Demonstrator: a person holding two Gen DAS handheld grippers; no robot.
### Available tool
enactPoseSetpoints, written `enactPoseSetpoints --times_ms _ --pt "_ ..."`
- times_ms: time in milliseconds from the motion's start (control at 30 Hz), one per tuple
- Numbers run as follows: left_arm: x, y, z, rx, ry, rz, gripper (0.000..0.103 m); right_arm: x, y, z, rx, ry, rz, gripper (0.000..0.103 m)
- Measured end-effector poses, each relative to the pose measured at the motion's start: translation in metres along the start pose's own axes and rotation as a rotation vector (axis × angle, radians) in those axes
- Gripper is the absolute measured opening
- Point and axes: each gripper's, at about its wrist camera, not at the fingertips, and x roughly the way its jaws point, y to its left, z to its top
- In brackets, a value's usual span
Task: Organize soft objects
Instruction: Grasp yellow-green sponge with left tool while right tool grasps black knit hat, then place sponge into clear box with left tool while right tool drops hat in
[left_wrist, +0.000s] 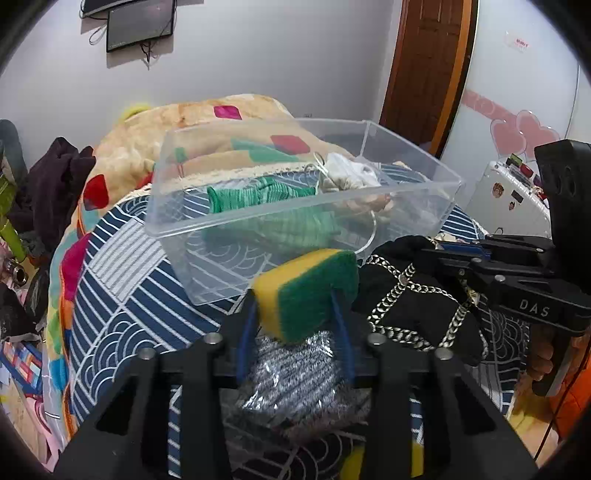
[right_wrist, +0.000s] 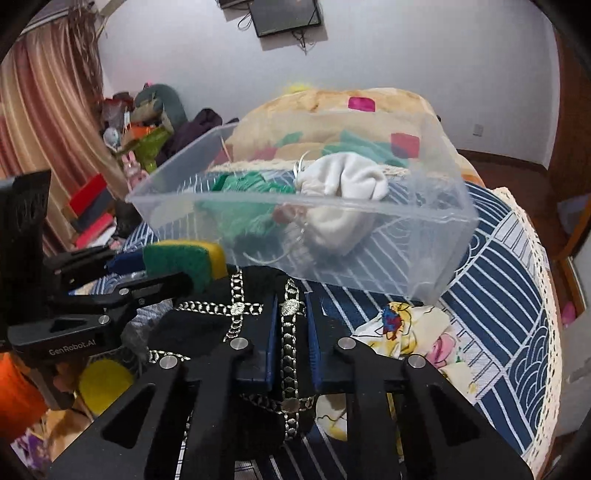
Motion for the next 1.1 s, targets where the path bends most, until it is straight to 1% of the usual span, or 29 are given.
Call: enactPoseSetpoints --times_ms 100,233,367,467,633,733,867,933,1100 --pt "-0.013 0.001 0.000 -0.002 -0.033 0.014 0.032 -0.011 0.005 0.000 -0.018 -0.029 -0.002 0.013" --pt "-0.029 0.000 0.002 -0.019 -0.066 -0.005 0.030 -0.029 0.015 0.005 -0.051 -0.084 -0.012 0.012" --pt "-0.049 0.000 0.007 -0.018 -0.111 -0.006 0.030 -0.050 0.022 0.012 -0.076 -0.145 -0.022 0.012" --pt "-0.062 0.000 0.013 -0.020 -0.153 0.009 0.030 -0.063 0.025 0.017 -0.095 -0.182 -0.029 0.012" --pt "-0.075 0.005 0.026 -0.032 -0.210 0.035 0.030 -0.091 0.025 0.035 -0.101 -0.285 -0.051 0.012" --pt "-0.076 0.009 0.033 -0.035 -0.227 0.050 0.030 -0.100 0.024 0.048 -0.104 -0.328 -0.053 0.012" --pt "-0.073 0.014 0.043 -0.049 -0.238 0.069 0.030 -0.105 0.026 0.065 -0.112 -0.375 -0.082 0.012" --pt "-0.069 0.019 0.048 -0.065 -0.240 0.070 0.030 -0.102 0.026 0.077 -0.112 -0.394 -0.098 0.012" --pt "-0.052 0.028 0.062 -0.078 -0.232 0.103 0.030 -0.094 0.029 0.092 -0.102 -0.426 -0.136 0.012"
